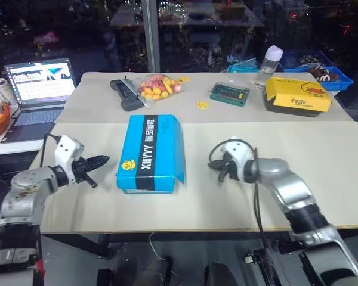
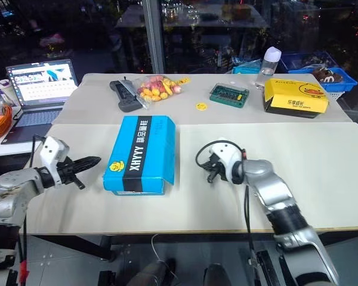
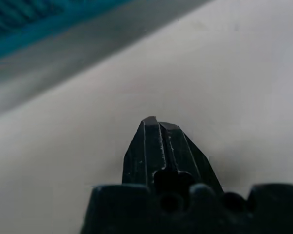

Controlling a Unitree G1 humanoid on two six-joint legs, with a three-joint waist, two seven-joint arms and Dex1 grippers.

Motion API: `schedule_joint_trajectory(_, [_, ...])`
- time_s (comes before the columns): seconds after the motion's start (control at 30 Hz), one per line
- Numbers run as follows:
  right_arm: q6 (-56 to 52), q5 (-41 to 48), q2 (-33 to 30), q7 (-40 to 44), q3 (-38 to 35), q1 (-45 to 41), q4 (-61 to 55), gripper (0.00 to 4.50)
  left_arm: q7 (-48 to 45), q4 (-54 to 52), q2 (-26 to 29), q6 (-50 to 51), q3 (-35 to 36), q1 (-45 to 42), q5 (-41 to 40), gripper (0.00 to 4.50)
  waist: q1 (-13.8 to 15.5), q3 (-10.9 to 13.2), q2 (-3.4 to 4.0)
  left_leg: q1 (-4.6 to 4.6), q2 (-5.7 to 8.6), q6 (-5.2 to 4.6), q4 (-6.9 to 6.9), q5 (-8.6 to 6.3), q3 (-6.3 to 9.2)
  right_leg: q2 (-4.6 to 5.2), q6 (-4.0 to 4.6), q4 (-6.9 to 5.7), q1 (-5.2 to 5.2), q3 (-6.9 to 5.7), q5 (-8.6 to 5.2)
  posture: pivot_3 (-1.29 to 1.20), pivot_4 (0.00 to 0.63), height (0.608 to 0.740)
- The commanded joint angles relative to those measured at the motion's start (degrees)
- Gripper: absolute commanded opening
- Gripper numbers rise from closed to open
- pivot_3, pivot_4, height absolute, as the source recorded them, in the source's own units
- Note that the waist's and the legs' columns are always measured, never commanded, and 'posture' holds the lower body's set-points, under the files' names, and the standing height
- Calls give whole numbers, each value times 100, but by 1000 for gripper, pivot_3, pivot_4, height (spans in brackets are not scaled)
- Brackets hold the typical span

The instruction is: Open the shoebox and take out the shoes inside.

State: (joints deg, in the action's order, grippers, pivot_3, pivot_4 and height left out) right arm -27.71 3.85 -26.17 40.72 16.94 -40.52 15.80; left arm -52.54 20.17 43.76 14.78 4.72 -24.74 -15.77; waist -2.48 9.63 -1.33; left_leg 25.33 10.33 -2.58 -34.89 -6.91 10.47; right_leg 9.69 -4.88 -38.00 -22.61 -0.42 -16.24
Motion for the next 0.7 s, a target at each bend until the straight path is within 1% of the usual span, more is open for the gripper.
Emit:
schedule_joint_trajectory(0.03, [547,-313,197,25,129,-331,463,0,-12,304,-128,-495,-420,-283,536,82,-2,0,0,0,-6,5,2,3,0,-7,5,0,4,1,3,0,150,740])
schedule_joint_trajectory(0.17, [497,-347,411,20,56,-388,353,0,-193,78,-741,-553,-917,-768,645,82,37,0,0,-1,-18,18,3,12,4,-21,11,-5,2,-5,7,0,150,740])
schedule_joint_trajectory(0.27, [343,-332,327,101,-15,-204,-28,0,-267,34,-1040,-555,-1038,-994,679,82,54,0,0,-2,-18,22,-2,13,5,-23,8,-3,-5,-5,13,0,150,740])
schedule_joint_trajectory(0.37, [-39,-236,127,160,-162,141,-673,0,-333,-105,-1337,-506,-1182,-1135,665,82,38,0,-1,-2,-16,18,-2,12,4,-22,8,-3,-3,2,13,0,150,740])
schedule_joint_trajectory(0.5, [-461,-162,-138,169,-345,533,-1368,0,-431,-240,-1468,-463,-1277,-1120,699,82,23,0,-1,3,-16,14,0,10,3,-22,8,-4,7,6,13,0,150,740])
schedule_joint_trajectory(0.7, [-1005,-89,-508,139,-685,1067,-2139,0,-595,-754,-1459,-205,-1327,-899,583,82,9,0,-1,4,-19,14,-4,10,1,-23,7,-5,7,8,13,0,150,740])
